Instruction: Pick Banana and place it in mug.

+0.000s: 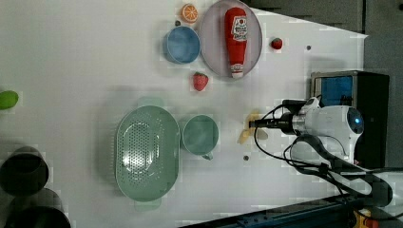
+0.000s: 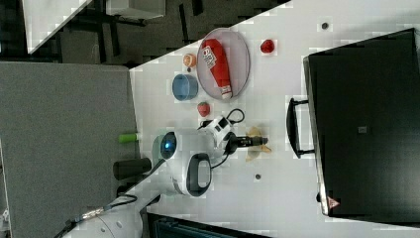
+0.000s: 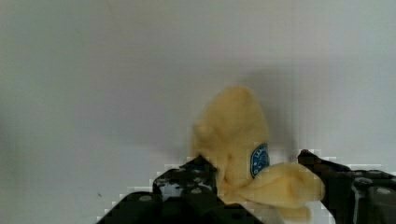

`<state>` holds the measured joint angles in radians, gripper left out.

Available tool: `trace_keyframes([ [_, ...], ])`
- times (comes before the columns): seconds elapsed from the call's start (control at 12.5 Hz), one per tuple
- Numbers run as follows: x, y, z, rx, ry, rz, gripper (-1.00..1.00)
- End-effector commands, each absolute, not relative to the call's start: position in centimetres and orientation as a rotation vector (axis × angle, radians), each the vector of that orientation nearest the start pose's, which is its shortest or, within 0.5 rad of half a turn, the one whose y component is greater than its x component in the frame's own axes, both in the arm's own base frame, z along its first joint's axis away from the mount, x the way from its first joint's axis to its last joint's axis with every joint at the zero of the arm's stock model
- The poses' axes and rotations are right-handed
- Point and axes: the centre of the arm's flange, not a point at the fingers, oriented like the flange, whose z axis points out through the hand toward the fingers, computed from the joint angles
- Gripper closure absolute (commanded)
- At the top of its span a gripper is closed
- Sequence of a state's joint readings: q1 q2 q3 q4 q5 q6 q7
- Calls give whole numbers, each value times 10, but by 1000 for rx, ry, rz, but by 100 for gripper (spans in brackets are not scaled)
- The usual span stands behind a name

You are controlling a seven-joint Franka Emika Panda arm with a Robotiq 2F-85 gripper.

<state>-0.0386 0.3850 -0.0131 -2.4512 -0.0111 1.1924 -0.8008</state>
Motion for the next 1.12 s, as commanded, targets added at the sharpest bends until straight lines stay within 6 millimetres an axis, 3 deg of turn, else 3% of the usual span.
trace_keyframes([
  [0.08, 471, -32, 158, -3153, 29, 54, 25],
  [0.16, 472, -34, 166, -3154, 33, 42, 45],
  [0.32, 472, -40, 185, -3153, 56, 51, 46],
  [0.48, 472, -45, 217, -3151, 76, 71, 46],
  [0.8, 476, -44, 321, -3144, 74, -21, 46],
  [1.12, 460, -49, 421, -3132, 97, -48, 46],
])
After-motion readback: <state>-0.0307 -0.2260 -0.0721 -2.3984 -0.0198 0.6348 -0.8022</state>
